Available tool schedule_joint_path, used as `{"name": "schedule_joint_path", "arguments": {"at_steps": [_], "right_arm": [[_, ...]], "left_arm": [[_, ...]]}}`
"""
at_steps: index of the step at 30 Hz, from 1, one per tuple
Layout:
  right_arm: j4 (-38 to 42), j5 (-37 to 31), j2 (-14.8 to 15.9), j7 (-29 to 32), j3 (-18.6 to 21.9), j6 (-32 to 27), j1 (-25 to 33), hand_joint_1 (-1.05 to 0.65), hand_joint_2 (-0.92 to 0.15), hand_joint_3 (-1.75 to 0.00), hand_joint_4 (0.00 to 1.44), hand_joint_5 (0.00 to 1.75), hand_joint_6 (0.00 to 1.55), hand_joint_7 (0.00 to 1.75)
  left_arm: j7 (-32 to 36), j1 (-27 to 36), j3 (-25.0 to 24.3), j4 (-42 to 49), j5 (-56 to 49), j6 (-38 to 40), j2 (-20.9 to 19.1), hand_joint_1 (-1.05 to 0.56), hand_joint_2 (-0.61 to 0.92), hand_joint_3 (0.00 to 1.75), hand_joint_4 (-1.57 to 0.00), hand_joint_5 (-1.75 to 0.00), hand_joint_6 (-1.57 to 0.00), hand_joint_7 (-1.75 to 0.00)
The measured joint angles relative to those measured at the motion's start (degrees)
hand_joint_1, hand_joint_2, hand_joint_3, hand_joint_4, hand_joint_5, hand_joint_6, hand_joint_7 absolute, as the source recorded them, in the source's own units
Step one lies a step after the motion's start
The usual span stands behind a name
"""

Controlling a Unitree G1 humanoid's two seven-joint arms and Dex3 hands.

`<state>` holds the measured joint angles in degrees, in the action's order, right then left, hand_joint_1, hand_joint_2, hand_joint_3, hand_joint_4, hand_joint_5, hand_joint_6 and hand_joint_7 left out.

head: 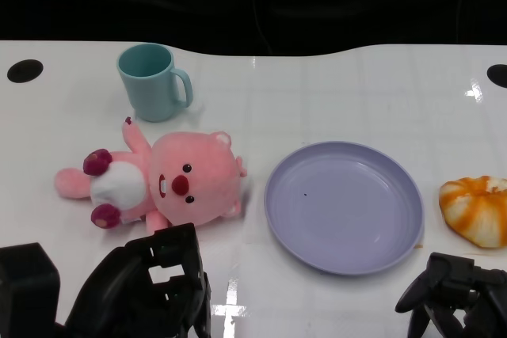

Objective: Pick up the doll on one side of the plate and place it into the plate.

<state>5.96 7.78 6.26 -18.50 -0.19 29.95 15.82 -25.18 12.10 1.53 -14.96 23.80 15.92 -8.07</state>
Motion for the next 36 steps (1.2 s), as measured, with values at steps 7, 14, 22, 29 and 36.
{"name": "schedule_joint_path", "arguments": {"at_steps": [7, 14, 22, 29, 36], "right_arm": [[0.0, 0.0, 0.0, 0.0, 0.0, 0.0, 0.0, -0.93, -0.92, -0.43, 0.94, 1.44, 0.91, 1.09], [0.0, 0.0, 0.0, 0.0, 0.0, 0.0, 0.0, -0.94, -0.92, -0.43, 0.94, 1.43, 0.91, 1.09], [0.0, 0.0, 0.0, 0.0, 0.0, 0.0, 0.0, -0.95, -0.92, -0.42, 0.94, 1.43, 0.92, 1.09], [-0.1, 0.0, 0.0, 0.0, 0.0, -0.2, 0.0, -0.95, -0.92, -0.43, 0.94, 1.43, 0.92, 1.09], [-0.1, -0.6, 0.0, 0.0, 0.0, -0.1, 0.0, -0.93, -0.92, -0.45, 0.93, 1.43, 0.91, 1.10]], "left_arm": [[0.0, 0.0, 0.0, 0.4, -0.1, 0.0, 0.0, -0.12, 0.39, 1.44, -0.91, -1.75, -0.81, -1.63], [0.0, 0.0, 0.0, 0.6, -0.1, -0.1, 0.0, -0.13, 0.39, 1.44, -0.91, -1.75, -0.81, -1.62], [0.0, -0.1, 0.0, 0.7, -0.5, -0.2, 0.0, -0.13, 0.39, 1.43, -0.91, -1.75, -0.82, -1.61], [0.0, -0.1, -0.2, 0.8, -0.4, -0.6, 0.0, -0.12, 0.41, 1.41, -0.90, -1.73, -0.83, -1.56], [0.0, -0.1, -1.4, 1.3, 0.1, -0.8, 0.5, -0.15, 0.41, 1.34, -0.82, -1.61, -0.76, -1.44]]}}
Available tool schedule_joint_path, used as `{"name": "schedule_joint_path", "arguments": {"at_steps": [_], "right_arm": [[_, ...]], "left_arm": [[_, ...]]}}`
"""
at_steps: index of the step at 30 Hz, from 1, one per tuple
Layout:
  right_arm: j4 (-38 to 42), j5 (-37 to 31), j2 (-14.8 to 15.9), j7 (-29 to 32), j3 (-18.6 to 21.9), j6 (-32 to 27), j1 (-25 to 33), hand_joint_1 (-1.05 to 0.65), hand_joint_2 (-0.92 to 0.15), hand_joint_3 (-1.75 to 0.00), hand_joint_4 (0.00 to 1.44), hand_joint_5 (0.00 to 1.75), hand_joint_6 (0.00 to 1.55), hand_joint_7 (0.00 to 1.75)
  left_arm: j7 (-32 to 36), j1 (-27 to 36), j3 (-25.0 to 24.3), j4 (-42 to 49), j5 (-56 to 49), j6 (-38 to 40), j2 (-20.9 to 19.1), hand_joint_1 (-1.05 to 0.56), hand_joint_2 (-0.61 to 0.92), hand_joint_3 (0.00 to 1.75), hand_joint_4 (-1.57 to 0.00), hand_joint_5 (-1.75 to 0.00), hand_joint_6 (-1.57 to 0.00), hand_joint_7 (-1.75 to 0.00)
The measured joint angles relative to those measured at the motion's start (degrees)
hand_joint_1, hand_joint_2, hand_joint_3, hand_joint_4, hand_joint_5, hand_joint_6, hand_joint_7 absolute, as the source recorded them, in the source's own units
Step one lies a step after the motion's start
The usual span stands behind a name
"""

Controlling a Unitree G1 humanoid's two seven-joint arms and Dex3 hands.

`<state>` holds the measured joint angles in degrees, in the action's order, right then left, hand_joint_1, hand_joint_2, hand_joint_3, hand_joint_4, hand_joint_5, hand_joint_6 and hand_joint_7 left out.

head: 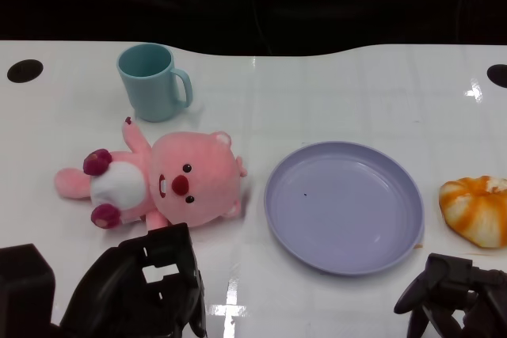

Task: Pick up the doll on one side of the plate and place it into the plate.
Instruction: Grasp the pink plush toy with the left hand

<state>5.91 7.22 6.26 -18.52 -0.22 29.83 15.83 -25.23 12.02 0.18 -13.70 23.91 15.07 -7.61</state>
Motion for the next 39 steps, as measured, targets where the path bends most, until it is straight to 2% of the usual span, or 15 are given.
{"name": "schedule_joint_path", "arguments": {"at_steps": [5, 8, 15, 18, 21, 24, 26, 30, 35, 39], "right_arm": [[0.1, -0.4, 0.0, 0.0, 0.0, 0.9, -0.1, -0.93, -0.92, -0.46, 0.92, 1.43, 0.90, 1.11], [0.1, -0.5, 0.0, -0.1, -0.2, 1.0, -0.1, -0.94, -0.92, -0.45, 0.92, 1.44, 0.91, 1.11], [0.0, -0.5, -0.1, 0.0, -0.7, 0.9, -0.1, -0.94, -0.92, -0.45, 0.93, 1.45, 0.90, 1.12], [0.0, -0.5, -0.2, 0.0, -0.9, 0.9, -0.2, -0.94, -0.92, -0.45, 0.93, 1.45, 0.90, 1.12], [0.0, -0.5, -0.3, 0.0, -1.1, 0.9, -0.4, -0.94, -0.92, -0.44, 0.93, 1.45, 0.90, 1.12], [0.1, -0.6, -0.7, 0.0, -1.3, 0.9, -0.7, -0.94, -0.92, -0.45, 0.92, 1.45, 0.90, 1.12], [0.1, -0.7, -0.8, 0.0, -1.4, 0.9, -0.9, -0.93, -0.92, -0.44, 0.92, 1.45, 0.90, 1.12], [0.2, -0.7, -1.0, 0.0, -1.6, 0.9, -1.2, -0.93, -0.92, -0.44, 0.92, 1.45, 0.90, 1.12], [0.4, -0.6, -1.0, 0.0, -1.6, 0.8, -1.3, -0.93, -0.92, -0.43, 0.92, 1.45, 0.90, 1.12], [0.4, -0.7, -1.0, 0.0, -1.6, 0.8, -1.4, -0.92, -0.92, -0.44, 0.92, 1.46, 0.89, 1.12]], "left_arm": [[0.0, -0.3, -1.5, 0.6, 2.2, -0.2, 0.9, -0.20, 0.32, 1.36, -0.71, -1.56, -0.71, -1.25], [0.0, -0.3, -2.6, 0.6, 3.2, -0.3, 1.3, -0.23, 0.46, 1.12, -0.63, -1.42, -0.66, -1.04], [0.0, -1.2, -4.3, 0.6, 3.8, -1.9, 1.4, -0.24, 0.56, 0.92, -0.46, -1.25, -0.51, -0.73], [0.0, -2.0, -4.9, 0.5, 3.8, -2.2, 1.4, -0.28, 0.62, 0.77, -0.42, -1.13, -0.51, -0.57], [0.0, -2.2, -4.9, 0.5, 3.4, -3.3, 1.4, -0.35, 0.69, 0.58, -0.29, -1.07, -0.46, -0.43], [-0.7, -2.9, -4.7, 0.6, 0.4, -7.0, 0.2, -0.47, 0.85, 0.25, -0.17, -0.97, -0.42, -0.27], [-1.6, -3.8, -4.7, 0.8, -1.5, -9.7, -0.9, -0.52, 0.91, 0.14, -0.10, -0.90, -0.39, -0.19], [-3.3, -5.6, -4.6, 2.5, -4.7, -15.2, -2.8, -0.57, 0.92, 0.14, -0.01, -0.82, -0.31, -0.12], [-3.7, -8.8, -4.6, 3.9, -10.6, -19.9, -7.1, -0.62, 0.92, 0.11, 0.00, -0.56, -0.25, -0.06], [-3.5, -10.7, -4.6, 3.9, -15.3, -21.4, -9.8, -0.67, 0.92, 0.10, 0.00, -0.48, -0.22, -0.04]]}}
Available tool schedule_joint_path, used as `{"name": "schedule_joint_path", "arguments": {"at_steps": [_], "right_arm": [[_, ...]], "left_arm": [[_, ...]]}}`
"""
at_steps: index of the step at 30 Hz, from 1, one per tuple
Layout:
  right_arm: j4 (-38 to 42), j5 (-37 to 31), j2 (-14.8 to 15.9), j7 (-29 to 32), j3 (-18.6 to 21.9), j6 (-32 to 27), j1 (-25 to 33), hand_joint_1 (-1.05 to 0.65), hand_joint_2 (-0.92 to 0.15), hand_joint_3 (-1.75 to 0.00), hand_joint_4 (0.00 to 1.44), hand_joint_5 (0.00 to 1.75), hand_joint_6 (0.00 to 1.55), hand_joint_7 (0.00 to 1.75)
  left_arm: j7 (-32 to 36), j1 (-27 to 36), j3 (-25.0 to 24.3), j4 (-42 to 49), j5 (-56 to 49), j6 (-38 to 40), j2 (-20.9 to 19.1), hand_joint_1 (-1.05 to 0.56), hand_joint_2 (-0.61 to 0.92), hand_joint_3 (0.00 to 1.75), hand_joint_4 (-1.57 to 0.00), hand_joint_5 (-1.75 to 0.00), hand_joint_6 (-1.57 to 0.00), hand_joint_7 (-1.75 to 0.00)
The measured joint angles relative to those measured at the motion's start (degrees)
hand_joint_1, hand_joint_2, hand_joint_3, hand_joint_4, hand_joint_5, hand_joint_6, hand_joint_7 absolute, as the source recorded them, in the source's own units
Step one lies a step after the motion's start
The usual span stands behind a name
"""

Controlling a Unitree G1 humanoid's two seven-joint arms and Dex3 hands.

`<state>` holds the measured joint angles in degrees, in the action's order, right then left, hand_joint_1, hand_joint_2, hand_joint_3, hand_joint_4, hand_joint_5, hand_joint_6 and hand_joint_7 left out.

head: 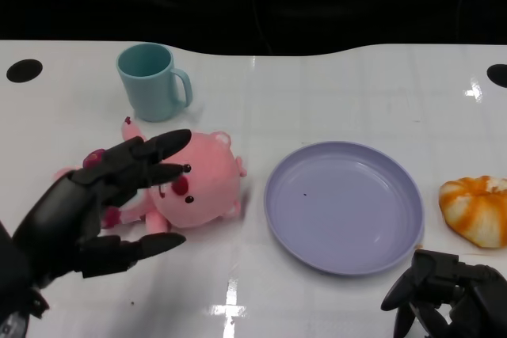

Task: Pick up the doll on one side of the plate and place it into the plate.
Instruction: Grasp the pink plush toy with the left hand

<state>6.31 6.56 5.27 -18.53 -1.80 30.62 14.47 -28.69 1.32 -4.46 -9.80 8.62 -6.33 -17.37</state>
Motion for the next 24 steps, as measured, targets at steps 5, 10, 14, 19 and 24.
{"name": "schedule_joint_path", "arguments": {"at_steps": [5, 10, 14, 19, 24], "right_arm": [[0.0, 0.0, 0.0, 0.0, 0.0, 0.0, 0.0, -0.92, -0.92, -0.44, 0.93, 1.46, 0.89, 1.13], [-0.1, 0.1, 0.0, 0.0, 0.0, -0.6, 0.1, -0.92, -0.92, -0.44, 0.93, 1.46, 0.89, 1.13], [-0.3, 0.1, 0.0, 0.0, 0.0, -0.9, 0.3, -0.93, -0.92, -0.43, 0.93, 1.46, 0.89, 1.13], [-0.4, 0.1, 0.0, 0.1, 0.0, -1.0, 0.4, -0.93, -0.92, -0.44, 0.93, 1.46, 0.89, 1.14], [-0.4, 0.1, 0.0, 0.1, 0.0, -1.0, 0.4, -0.93, -0.92, -0.44, 0.93, 1.46, 0.89, 1.13]], "left_arm": [[2.6, -2.9, 0.0, 0.0, -8.2, -1.4, -3.4, -0.69, 0.92, 0.06, 0.00, -0.41, -0.21, -0.02], [5.9, -5.4, 0.3, 0.4, -16.6, -3.0, -6.2, -0.71, 0.92, 0.06, 0.00, -0.39, -0.21, -0.02], [7.2, -7.3, 1.8, 1.3, -23.1, -2.8, -8.1, -0.70, 0.92, 0.05, 0.00, -0.30, -0.19, 0.00], [9.5, -9.9, 4.9, 1.5, -34.5, 0.1, -10.7, -0.70, 0.91, 0.03, -0.01, -0.29, -0.22, -0.02], [11.6, -12.2, 8.3, 2.5, -44.8, 1.9, -12.7, -0.71, 0.92, 0.02, -0.03, -0.33, -0.24, -0.02]]}}
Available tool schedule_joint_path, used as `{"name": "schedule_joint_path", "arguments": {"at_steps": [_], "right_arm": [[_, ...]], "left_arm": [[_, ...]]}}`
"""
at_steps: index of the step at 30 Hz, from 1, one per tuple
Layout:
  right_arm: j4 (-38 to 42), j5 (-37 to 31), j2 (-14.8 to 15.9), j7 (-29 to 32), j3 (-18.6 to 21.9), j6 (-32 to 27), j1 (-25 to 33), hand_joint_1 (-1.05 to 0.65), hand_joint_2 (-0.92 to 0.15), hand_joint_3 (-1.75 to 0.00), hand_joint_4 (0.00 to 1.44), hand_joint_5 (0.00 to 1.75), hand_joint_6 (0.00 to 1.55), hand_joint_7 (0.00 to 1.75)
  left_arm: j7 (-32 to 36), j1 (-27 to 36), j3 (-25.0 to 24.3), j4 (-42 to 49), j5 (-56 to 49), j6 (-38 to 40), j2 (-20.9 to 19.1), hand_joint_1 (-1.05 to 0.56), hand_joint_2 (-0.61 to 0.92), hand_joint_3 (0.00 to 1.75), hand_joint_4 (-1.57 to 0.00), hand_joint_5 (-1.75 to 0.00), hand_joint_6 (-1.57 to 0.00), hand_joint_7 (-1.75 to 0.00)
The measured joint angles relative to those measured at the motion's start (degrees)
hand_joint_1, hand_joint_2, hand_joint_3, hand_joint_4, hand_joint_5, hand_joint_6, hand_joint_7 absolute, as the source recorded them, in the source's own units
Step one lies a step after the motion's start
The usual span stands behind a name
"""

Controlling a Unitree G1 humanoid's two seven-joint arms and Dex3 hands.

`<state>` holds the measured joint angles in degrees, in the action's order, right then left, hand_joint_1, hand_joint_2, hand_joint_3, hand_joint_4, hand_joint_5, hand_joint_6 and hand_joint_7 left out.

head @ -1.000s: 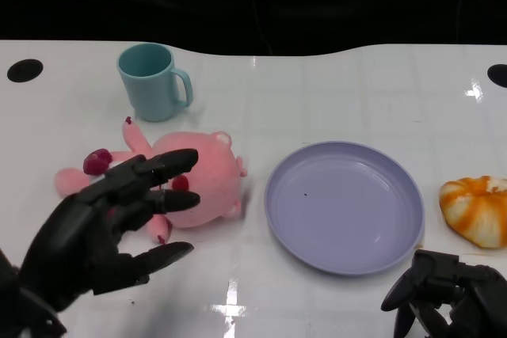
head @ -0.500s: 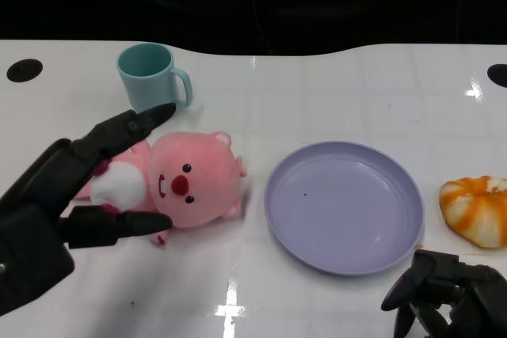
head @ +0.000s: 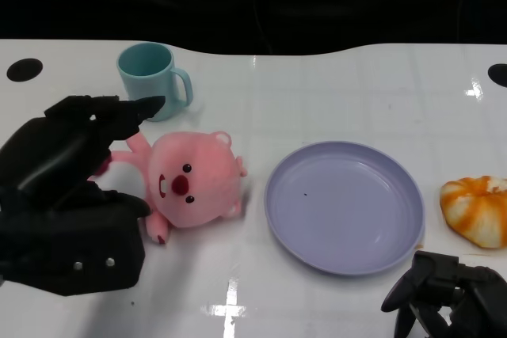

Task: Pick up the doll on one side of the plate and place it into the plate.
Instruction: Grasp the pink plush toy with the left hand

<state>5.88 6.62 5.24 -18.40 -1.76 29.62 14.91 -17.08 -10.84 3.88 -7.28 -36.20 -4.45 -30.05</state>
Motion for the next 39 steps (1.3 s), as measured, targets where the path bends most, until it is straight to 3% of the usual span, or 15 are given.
{"name": "schedule_joint_path", "arguments": {"at_steps": [5, 13, 34, 39], "right_arm": [[0.0, -0.1, 0.0, 0.3, 0.0, 0.0, 0.1, -0.93, -0.92, -0.45, 0.93, 1.46, 0.88, 1.13], [-0.3, -0.2, 0.0, 0.5, 0.0, 0.0, 0.4, -0.94, -0.92, -0.44, 0.93, 1.46, 0.89, 1.13], [-2.3, -0.4, 0.0, 0.9, -0.1, -0.3, 2.0, -0.96, -0.92, -0.44, 0.93, 1.45, 0.90, 1.13], [-2.7, -0.5, 0.0, 0.9, -0.3, -0.5, 2.3, -0.96, -0.92, -0.44, 0.93, 1.45, 0.90, 1.12]], "left_arm": [[0.0, -2.9, 4.0, 0.7, -9.5, 4.1, -1.4, -0.74, 0.92, 0.04, -0.02, -0.33, -0.24, -0.01], [-0.5, -7.2, 9.6, 6.0, -15.5, 7.3, -1.4, -0.76, 0.92, 0.04, -0.05, -0.34, -0.26, -0.02], [2.1, -18.9, 18.6, 28.1, -17.2, 9.1, 3.8, -0.77, 0.92, 0.09, -0.03, -0.29, -0.25, 0.00], [2.6, -23.0, 21.0, 38.6, -16.7, 10.3, 6.8, -0.75, 0.92, 0.09, -0.05, -0.26, -0.25, 0.00]]}}
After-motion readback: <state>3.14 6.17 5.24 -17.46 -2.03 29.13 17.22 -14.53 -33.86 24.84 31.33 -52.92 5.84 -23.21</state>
